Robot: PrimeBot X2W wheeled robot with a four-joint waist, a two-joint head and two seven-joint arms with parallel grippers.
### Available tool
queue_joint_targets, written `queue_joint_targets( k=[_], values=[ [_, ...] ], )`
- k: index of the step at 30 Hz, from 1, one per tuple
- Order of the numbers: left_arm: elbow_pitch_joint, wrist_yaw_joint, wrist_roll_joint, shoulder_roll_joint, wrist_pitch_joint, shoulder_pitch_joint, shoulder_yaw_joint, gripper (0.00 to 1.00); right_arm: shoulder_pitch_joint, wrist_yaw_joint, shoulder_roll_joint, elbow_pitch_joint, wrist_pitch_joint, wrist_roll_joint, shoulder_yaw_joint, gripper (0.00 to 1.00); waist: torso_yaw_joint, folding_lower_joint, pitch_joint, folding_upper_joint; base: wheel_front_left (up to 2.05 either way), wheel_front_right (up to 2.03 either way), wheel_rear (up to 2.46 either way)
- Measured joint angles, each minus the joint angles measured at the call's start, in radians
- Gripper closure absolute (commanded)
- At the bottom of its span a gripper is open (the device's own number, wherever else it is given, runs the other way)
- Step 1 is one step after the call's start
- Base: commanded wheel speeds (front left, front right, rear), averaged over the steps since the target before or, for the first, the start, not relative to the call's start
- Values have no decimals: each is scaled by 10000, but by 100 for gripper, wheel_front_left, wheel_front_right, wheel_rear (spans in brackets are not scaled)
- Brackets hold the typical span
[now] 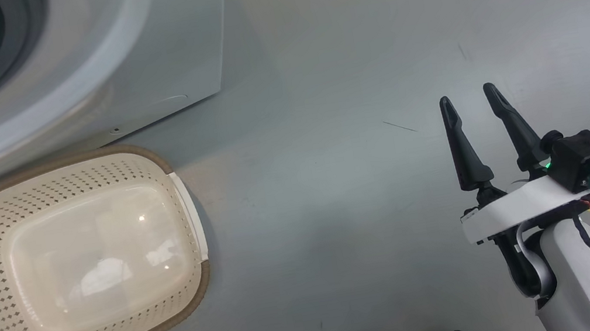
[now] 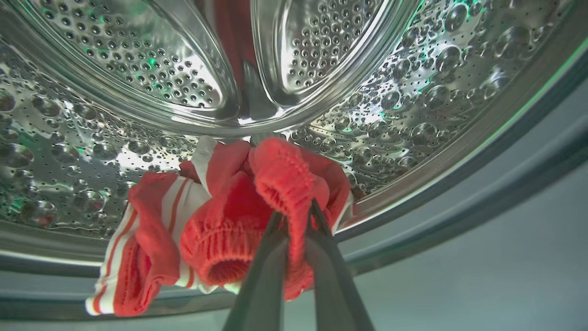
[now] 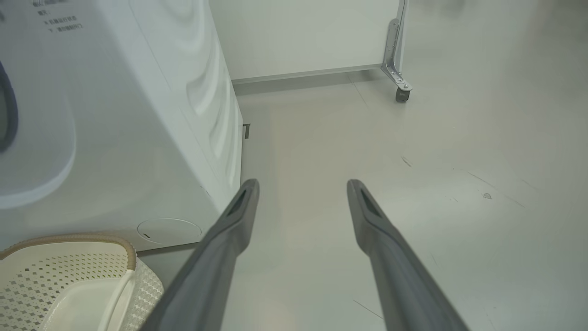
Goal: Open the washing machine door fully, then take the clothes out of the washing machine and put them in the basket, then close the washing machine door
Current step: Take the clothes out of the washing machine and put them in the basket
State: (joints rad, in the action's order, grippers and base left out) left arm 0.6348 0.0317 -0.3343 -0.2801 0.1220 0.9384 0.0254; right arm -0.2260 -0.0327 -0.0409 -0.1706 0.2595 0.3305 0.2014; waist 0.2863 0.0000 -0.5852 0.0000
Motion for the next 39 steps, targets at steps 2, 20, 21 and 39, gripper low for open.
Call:
queue_joint_targets(
  k=[2,20,21,39],
  values=[
    [-84,0,0,140,-357,-233,8,100,5,2,0,-12,0,-42,-48,0,-95,0,117,0,0,0,0],
    [-1189,-2,-12,976,-2830,-3040,104,100,394,-2,-40,-301,0,-370,-301,0,-981,0,1464,0,0,0,0],
    [-1269,-6,-12,1016,-2934,-3224,100,100,422,-2,-48,-318,0,-397,-328,0,-1019,0,1557,0,0,0,0],
    [-4205,-270,500,1273,-3591,-4886,384,100,1174,2,-213,-397,0,-508,-589,0,-1833,-1,2879,0,0,0,0]
  ],
)
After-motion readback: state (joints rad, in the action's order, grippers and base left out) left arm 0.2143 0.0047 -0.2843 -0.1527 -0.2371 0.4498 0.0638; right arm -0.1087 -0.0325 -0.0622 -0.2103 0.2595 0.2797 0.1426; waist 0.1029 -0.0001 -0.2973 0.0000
